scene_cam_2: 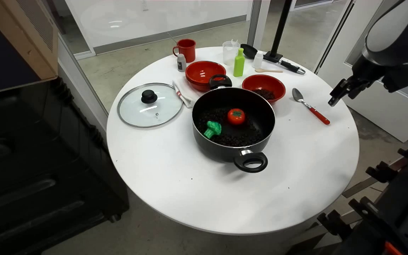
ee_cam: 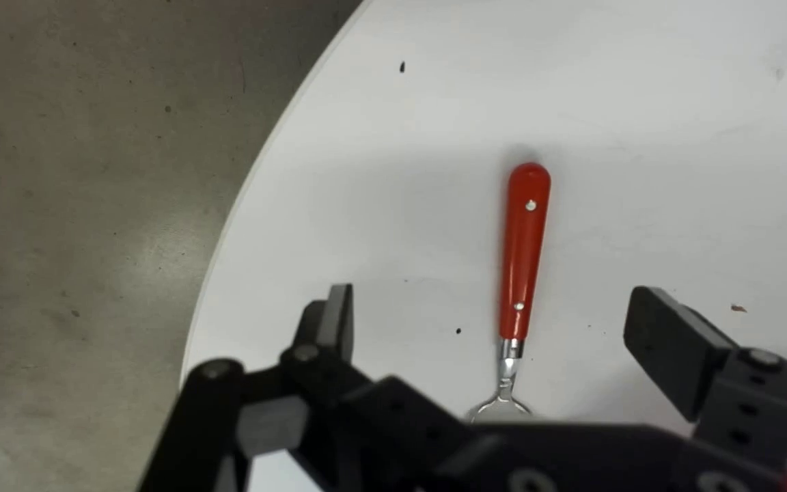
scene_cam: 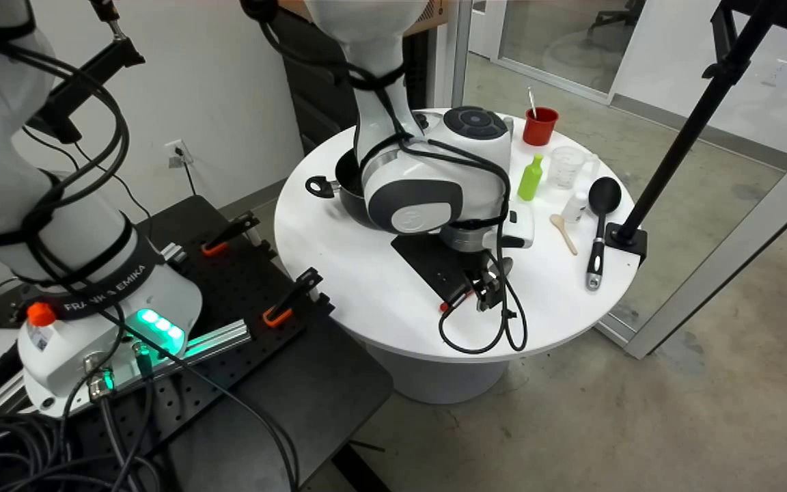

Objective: Use the spoon to scoop out some of the contents in the red bowl into the black pot

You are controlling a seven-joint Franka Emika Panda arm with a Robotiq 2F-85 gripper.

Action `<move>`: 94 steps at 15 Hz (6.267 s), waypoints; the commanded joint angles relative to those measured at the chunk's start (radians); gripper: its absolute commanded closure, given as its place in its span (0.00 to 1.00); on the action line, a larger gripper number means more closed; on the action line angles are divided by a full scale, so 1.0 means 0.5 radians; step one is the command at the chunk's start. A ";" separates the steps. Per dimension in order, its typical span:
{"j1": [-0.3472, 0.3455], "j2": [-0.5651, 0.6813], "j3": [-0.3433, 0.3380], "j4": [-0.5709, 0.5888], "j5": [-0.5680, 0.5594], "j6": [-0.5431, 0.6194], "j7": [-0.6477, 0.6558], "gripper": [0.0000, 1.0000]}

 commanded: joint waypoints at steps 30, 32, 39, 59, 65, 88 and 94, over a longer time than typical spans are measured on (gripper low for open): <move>-0.032 0.368 0.055 0.230 -0.095 0.023 0.111 1.00; -0.035 0.348 0.062 0.221 -0.076 0.014 0.135 0.95; -0.206 0.065 0.244 0.139 0.017 -0.187 0.290 0.95; 0.368 -0.034 -0.114 1.195 0.294 -2.398 0.111 0.95; 0.562 0.262 -0.142 1.516 0.307 -2.516 0.245 0.95; 0.199 0.800 -0.032 1.855 1.290 -3.002 0.228 0.95; 0.165 0.831 -0.040 1.904 1.456 -3.102 0.223 0.95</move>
